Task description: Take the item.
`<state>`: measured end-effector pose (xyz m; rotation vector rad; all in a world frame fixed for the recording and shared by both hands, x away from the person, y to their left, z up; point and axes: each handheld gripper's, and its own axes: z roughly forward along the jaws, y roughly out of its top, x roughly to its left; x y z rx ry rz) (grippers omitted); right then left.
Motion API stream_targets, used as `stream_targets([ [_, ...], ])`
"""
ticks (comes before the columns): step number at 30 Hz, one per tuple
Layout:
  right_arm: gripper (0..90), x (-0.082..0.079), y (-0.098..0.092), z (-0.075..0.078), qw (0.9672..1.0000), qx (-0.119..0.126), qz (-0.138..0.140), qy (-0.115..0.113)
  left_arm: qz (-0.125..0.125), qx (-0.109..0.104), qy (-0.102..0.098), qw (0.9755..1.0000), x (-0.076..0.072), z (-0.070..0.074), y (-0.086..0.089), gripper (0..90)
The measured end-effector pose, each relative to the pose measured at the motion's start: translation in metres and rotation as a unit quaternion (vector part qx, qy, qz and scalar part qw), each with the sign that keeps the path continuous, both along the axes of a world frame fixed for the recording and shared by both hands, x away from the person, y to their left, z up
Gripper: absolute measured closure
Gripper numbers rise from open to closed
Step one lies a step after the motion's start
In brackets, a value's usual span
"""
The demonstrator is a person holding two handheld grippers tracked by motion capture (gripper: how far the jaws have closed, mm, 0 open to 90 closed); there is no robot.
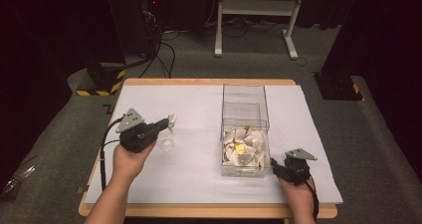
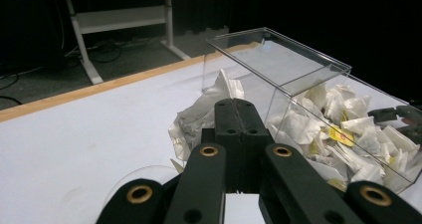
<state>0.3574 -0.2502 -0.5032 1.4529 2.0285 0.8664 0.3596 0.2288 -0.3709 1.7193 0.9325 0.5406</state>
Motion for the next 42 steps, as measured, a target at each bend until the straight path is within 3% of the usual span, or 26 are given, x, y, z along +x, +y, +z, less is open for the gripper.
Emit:
stream_targets([
  [10,37.8,-0.001,0.001,0.0,1.0,-0.001,-0.001,-0.001,0.01,-0.002,0.005,0.9999,0.001,-0.004,0.011,90.0],
  [22,38.0,-0.001,0.001,0.0,1.0,-0.004,0.0,-0.003,0.025,0.004,0.035,0.9991,0.008,-0.032,0.015,89.9],
  [32,38.0,-0.001,0.001,0.0,1.0,-0.004,0.0,-0.003,0.046,0.02,0.068,0.9964,0.014,-0.058,0.021,89.9],
  [40,38.1,-0.001,0.001,0.0,1.0,-0.004,0.0,-0.002,0.053,0.031,0.069,0.9958,0.016,-0.06,0.02,89.7],
  [42,38.1,-0.001,0.001,0.0,1.0,-0.003,0.0,-0.002,0.052,0.034,0.064,0.996,0.016,-0.059,0.019,83.8],
])
